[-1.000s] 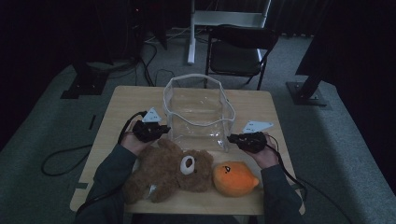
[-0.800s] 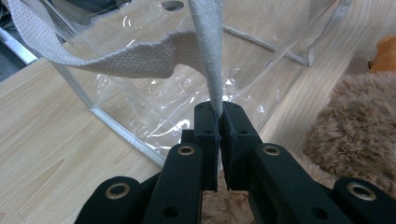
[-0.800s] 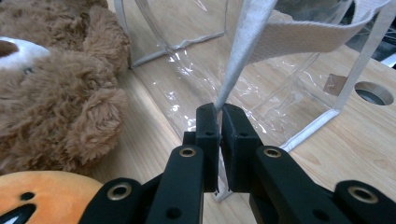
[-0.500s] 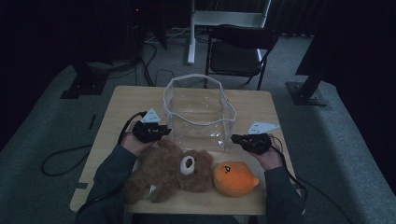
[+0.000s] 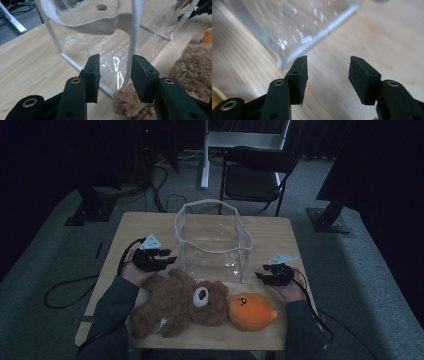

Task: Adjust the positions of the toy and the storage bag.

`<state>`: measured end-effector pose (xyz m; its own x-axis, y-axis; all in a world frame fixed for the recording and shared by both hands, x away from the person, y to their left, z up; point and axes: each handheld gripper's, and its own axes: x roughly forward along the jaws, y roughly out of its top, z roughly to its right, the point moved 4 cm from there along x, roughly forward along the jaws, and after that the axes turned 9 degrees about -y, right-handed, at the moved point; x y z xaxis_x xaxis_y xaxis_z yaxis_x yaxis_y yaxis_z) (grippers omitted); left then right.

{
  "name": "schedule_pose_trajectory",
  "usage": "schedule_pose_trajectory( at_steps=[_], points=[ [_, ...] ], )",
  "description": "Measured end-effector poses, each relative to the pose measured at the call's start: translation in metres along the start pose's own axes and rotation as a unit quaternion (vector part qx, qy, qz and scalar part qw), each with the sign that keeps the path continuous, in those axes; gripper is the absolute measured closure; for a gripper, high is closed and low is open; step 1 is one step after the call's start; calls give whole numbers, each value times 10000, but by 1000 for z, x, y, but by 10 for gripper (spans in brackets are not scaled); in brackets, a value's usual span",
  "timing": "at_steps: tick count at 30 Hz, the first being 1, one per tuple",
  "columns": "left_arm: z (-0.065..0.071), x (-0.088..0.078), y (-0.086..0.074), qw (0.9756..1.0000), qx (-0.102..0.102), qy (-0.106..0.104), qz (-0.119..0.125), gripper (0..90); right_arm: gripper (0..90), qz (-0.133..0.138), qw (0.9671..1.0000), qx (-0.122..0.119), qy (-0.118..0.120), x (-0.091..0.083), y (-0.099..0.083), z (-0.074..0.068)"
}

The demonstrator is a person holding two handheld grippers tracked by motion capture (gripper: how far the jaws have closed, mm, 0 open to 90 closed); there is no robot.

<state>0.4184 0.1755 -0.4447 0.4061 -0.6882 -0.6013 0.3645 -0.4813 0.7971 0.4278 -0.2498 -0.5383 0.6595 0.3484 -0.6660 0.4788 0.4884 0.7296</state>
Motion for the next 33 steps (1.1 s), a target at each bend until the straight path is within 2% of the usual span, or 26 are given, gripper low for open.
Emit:
schedule_pose_trajectory(
  at_steps=[4, 8, 13, 16, 21, 26, 28, 33],
  points=[
    [-4, -5, -5, 9999, -83, 59, 67, 588, 427, -291, 9994, -21, -191, 12, -12, 4],
    [-6, -9, -11, 9998, -162, 58, 112, 587, 404, -320, 9989, 39, -335, 18, -15, 9],
    [-5, -15, -15, 9997, -201, 39, 166, 575, 389, -364, 9984, 217, -363, 25, -20, 17],
    [-5, -18, -18, 9996, -220, 5, 184, 567, 385, -311, 9981, 418, -334, 26, -22, 21],
    [-3, -22, -24, 9994, -234, -93, 237, 560, 350, -198, 9977, 604, -246, 28, -26, 25],
    [3, -23, -30, 9995, -159, -212, 171, 548, 324, -97, 9978, 615, -237, 28, -28, 25],
    [7, -23, -35, 9995, -115, -297, 79, 547, 272, -10, 9981, 577, -214, 29, -29, 24],
    [14, -26, -42, 9989, -57, -451, 99, 537, 271, -9, 9981, 578, -218, 30, -29, 24]
  ],
)
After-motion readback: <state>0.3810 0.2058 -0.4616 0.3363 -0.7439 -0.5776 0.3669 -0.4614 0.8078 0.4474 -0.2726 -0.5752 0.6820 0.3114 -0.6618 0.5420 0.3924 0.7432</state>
